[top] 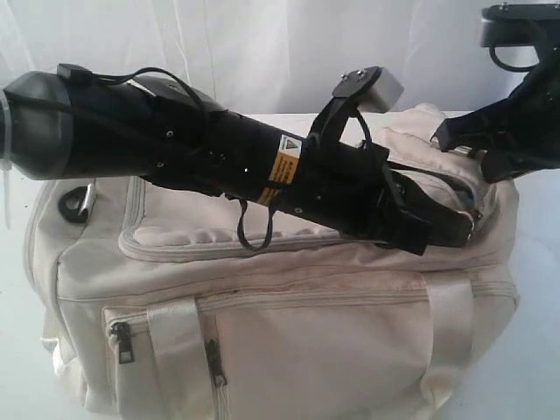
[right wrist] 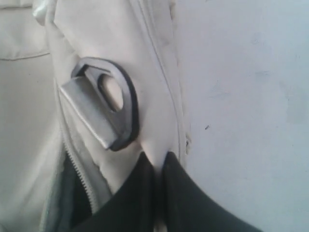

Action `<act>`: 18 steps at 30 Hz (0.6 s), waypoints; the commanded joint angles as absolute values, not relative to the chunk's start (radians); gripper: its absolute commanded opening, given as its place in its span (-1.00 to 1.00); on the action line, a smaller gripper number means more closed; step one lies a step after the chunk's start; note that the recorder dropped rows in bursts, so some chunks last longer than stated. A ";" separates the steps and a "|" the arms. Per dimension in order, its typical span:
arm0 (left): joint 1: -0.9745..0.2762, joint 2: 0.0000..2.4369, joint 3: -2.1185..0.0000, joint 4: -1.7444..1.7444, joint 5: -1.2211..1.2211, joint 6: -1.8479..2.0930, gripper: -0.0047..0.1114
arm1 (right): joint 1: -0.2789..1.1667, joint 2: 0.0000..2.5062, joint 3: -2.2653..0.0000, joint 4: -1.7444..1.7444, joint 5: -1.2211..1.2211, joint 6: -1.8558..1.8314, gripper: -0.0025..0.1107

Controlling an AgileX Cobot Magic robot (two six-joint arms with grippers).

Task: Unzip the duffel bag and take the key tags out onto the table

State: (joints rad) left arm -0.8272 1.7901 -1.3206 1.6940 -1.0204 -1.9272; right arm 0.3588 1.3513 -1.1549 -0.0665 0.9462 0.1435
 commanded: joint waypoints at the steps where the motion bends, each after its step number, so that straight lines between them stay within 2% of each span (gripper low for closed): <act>1: -0.850 1.769 -1.316 1.744 -1.221 -1.938 -0.84 | 0.338 1.344 -1.180 -0.316 0.758 0.162 -0.96; 9: -0.850 1.769 -1.316 1.744 -1.221 -1.932 -0.84 | 0.338 1.344 -1.180 -0.282 0.763 0.152 -0.95; 11: -0.850 1.769 -1.316 1.744 -1.221 -1.930 -0.84 | 0.338 1.344 -1.180 -0.282 0.765 0.150 -0.86; 13: -0.850 1.769 -1.316 1.744 -1.221 -1.930 -0.84 | 0.338 1.339 -1.180 -0.282 0.765 0.150 -0.69; 18: -0.850 1.769 -1.316 1.744 -1.221 -1.930 -0.84 | 0.339 1.301 -1.196 -0.280 0.784 0.131 0.06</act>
